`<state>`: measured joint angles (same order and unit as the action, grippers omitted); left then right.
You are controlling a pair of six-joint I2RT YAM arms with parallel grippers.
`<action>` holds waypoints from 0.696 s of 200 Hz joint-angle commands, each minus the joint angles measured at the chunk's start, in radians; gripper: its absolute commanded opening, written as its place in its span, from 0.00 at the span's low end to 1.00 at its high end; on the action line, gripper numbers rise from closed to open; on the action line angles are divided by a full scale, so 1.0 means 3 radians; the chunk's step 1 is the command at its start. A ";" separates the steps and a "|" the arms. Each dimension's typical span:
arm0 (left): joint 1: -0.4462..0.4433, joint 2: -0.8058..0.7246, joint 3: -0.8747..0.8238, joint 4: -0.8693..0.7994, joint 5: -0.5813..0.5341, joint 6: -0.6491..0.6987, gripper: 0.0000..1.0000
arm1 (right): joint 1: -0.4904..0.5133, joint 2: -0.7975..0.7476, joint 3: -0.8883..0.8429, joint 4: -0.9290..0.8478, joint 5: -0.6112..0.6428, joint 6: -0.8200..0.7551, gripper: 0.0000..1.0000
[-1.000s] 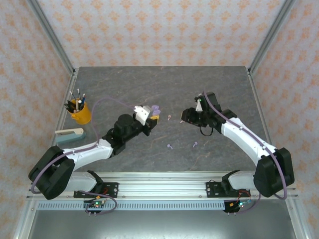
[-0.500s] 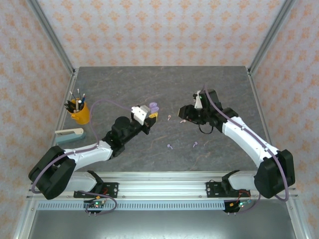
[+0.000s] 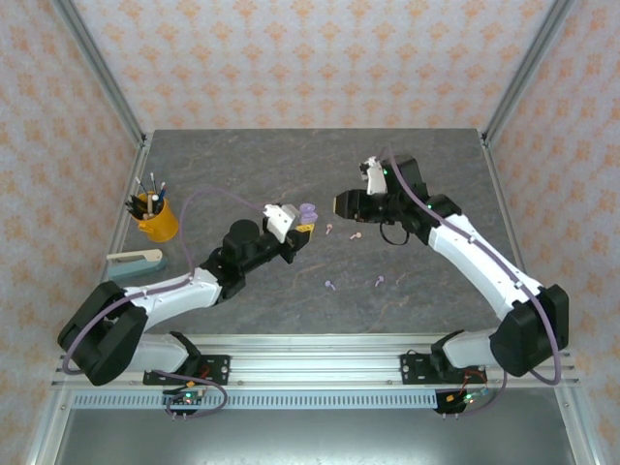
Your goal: Insert wireless bluetooth earbuds into charging case
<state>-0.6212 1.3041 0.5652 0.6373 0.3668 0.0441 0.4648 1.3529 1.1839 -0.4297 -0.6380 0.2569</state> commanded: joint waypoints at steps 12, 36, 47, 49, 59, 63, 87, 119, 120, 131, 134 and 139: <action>0.0133 -0.0154 0.0340 -0.0708 0.0548 -0.0309 0.00 | -0.0095 0.0162 0.0173 -0.0092 -0.0234 -0.0369 0.43; 0.0332 -0.0120 0.0649 -0.1285 0.0895 -0.0533 0.00 | -0.0175 0.0232 0.0218 -0.0100 -0.0375 -0.0488 0.42; 0.0414 -0.0067 0.0826 -0.1584 0.1114 -0.0547 0.00 | -0.0198 0.0255 0.0231 -0.0097 -0.0420 -0.0531 0.42; 0.0428 -0.0057 0.0859 -0.1652 0.1155 -0.0550 0.00 | -0.0206 0.0253 0.0231 -0.0097 -0.0430 -0.0537 0.42; 0.0492 0.0013 0.1022 -0.1911 0.1347 -0.0539 0.00 | -0.0224 0.0286 0.0245 -0.0094 -0.0471 -0.0564 0.42; 0.0516 0.0042 0.1085 -0.2010 0.1431 -0.0529 0.00 | -0.0229 0.0295 0.0250 -0.0091 -0.0484 -0.0577 0.42; 0.0624 0.0275 0.1446 -0.2571 0.1921 -0.0368 0.00 | -0.0242 0.0353 0.0252 -0.0056 -0.0581 -0.0609 0.42; 0.0707 0.0554 0.1900 -0.3415 0.2371 0.0074 0.00 | -0.0242 0.0365 0.0212 -0.0045 -0.0640 -0.0656 0.41; 0.0711 0.0563 0.1910 -0.3434 0.2384 0.0084 0.00 | -0.0246 0.0367 0.0209 -0.0045 -0.0642 -0.0656 0.41; 0.0753 0.0627 0.1998 -0.3573 0.2514 0.0140 0.00 | -0.0252 0.0351 0.0187 -0.0040 -0.0659 -0.0679 0.41; 0.0764 0.0648 0.2021 -0.3598 0.2553 0.0150 0.00 | -0.0257 0.0348 0.0181 -0.0040 -0.0664 -0.0682 0.41; 0.0782 0.0672 0.2047 -0.3638 0.2612 0.0172 0.00 | -0.0265 0.0344 0.0175 -0.0036 -0.0683 -0.0685 0.40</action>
<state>-0.4137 1.4769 1.1126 -0.2527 0.9855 0.0078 0.3962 1.4620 1.2282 -0.4522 -0.8036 0.0879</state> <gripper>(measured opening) 0.196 0.408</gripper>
